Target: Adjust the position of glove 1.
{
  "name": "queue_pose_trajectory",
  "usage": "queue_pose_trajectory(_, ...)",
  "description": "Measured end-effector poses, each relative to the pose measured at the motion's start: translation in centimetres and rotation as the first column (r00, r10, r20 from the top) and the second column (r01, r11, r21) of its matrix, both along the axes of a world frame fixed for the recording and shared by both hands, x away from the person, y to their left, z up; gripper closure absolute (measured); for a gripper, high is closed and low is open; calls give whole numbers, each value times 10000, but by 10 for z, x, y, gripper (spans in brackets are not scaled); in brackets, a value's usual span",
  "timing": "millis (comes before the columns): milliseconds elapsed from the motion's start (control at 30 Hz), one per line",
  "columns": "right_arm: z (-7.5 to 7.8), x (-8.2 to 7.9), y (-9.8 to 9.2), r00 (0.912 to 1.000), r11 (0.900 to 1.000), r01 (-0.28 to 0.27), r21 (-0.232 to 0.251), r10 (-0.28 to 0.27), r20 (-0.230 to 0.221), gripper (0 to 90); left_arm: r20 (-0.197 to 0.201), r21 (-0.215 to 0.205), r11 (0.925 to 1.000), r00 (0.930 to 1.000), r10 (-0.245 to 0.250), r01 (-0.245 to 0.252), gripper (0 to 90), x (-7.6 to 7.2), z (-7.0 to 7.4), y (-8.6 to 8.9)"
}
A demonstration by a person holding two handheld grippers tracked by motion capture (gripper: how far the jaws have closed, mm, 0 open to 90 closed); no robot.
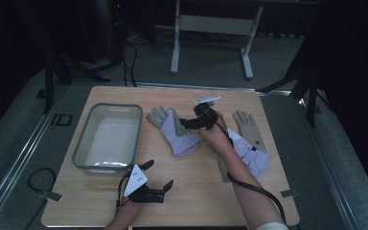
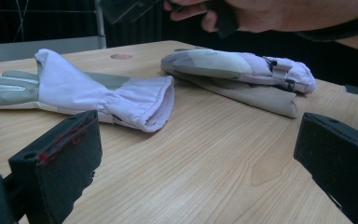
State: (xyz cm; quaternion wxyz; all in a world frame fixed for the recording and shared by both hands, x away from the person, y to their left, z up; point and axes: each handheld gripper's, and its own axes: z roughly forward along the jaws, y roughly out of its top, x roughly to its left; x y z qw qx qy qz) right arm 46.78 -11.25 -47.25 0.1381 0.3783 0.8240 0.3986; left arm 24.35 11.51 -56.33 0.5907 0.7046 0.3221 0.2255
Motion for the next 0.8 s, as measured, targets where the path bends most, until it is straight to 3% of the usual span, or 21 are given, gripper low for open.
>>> queue_pose_trajectory(300, -17, 12, 24, 9998, 9985, -145, -536, 136, -172, 363, 14, -13, 10000, 10000, -31, 31, 10, 0, 0, 0)
queue_pose_trajectory(333, -24, 16, 28, 9994, 9975, -198, -677, 179, -281, 426, 14, -8, 10000, 10000, -37, 37, 10, 0, 0, 0)
queue_pose_trajectory(467, -41, 21, 33, 9985, 9917, -310, -1245, 250, -492, 524, 8, -16, 10000, 10000, -77, 77, 10, 0, 0, 0)
queue_pose_trajectory(667, -65, 22, 34, 9949, 9876, -576, -1460, 445, -909, 533, -29, -60, 9999, 10000, -91, 91, 10, 0, 0, 0)
queue_pose_trajectory(800, -70, 18, 39, 9968, 9803, -645, -1866, 546, -576, 592, -36, -83, 9999, 10000, -79, 78, 10, 0, 0, 0)
